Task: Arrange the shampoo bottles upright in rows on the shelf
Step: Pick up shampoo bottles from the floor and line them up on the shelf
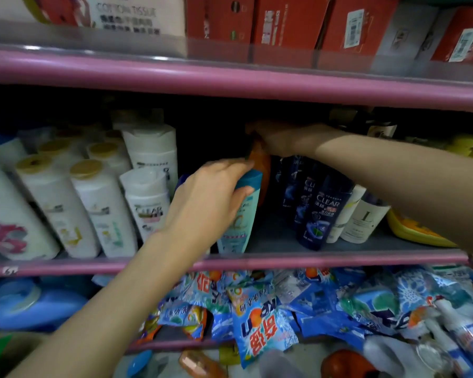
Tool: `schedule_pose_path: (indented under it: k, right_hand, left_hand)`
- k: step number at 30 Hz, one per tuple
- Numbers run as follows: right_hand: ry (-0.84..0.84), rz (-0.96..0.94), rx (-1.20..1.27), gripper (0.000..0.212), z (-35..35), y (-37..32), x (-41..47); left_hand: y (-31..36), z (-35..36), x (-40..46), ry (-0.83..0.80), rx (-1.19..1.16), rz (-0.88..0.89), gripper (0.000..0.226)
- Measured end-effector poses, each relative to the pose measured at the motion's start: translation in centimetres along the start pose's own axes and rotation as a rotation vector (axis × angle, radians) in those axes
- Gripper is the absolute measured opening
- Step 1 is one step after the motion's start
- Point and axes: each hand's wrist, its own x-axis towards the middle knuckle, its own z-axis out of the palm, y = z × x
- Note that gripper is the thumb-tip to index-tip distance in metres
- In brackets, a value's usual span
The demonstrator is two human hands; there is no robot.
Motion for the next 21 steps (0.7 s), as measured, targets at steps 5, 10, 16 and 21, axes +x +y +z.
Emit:
schedule_pose_path:
  k: [5,10,16,21]
  right_hand:
    - [0.118,0.163,0.142,0.041,-2.7,-3.3,-4.2]
    - [0.323,0.109,0.382,0.015,-0.5,-8.0,-13.0]
    - [0.142,0.12,0.588,0.009,8.4,-16.2,-18.2]
    - [-0.195,0.168,0.642,0.012,19.4,-21.7,-17.3]
  left_hand:
    - [1.7,-1.9,-2.2,0.126,-0.114,-0.018,0.032]
    - [2.9,-2.3,-9.8,0.209,-0.326,-0.131,0.017]
    - [-0.6,2.7,-22.0,-0.078,-0.36,-0.446,0.014]
    - [-6.8,9.0,-30.8,-0.337,-0.239,-0.841,0.016]
